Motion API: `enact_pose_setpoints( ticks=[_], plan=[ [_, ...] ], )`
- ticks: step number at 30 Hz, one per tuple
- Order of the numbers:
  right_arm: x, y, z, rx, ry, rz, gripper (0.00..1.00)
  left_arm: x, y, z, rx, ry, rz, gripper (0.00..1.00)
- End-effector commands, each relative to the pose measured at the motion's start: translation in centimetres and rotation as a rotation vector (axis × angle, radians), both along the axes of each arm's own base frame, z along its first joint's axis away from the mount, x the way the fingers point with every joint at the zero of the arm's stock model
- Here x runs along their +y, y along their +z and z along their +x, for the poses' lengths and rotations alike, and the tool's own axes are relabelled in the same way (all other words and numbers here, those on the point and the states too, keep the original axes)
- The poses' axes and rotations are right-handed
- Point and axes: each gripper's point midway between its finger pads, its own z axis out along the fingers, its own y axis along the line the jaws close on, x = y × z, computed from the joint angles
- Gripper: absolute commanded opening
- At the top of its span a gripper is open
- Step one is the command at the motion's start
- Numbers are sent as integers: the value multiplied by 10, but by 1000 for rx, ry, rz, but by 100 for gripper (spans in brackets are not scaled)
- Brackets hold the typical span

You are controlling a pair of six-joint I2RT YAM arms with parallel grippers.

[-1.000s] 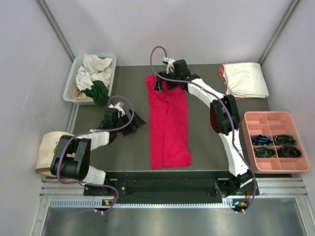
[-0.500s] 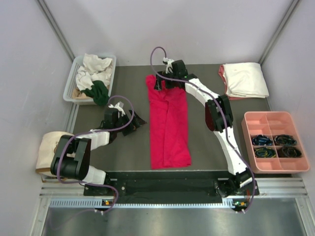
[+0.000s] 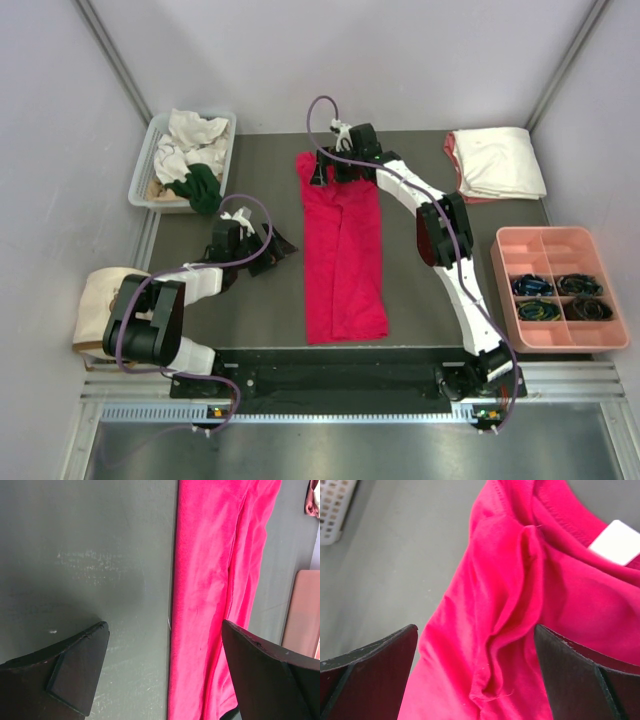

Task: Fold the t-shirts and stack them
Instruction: Grab the bottom of the folded rectangular tshirt with both arms

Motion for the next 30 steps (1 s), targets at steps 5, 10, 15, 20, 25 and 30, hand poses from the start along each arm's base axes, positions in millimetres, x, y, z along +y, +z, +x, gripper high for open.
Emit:
enact_pose_setpoints(
  ticks=[5, 10, 15, 20, 25, 30],
  plan=[
    [11, 10, -10, 5, 88, 79, 99, 0, -9, -4, 11, -12, 6, 99],
    [20, 16, -20, 28, 149, 127, 99, 0, -10, -5, 13, -9, 5, 99],
    [30, 19, -32, 51, 207, 157, 99, 0, -11, -6, 15, -7, 0, 99],
    [44, 14, -49, 78, 269, 161, 99, -1, -12, -6, 18, -8, -6, 99],
    [59, 0, -70, 111, 324, 142, 99, -1, -12, -7, 17, -6, -6, 99],
    [70, -7, -88, 137, 370, 135, 99, 0, -13, -8, 18, -3, -6, 99]
  ],
)
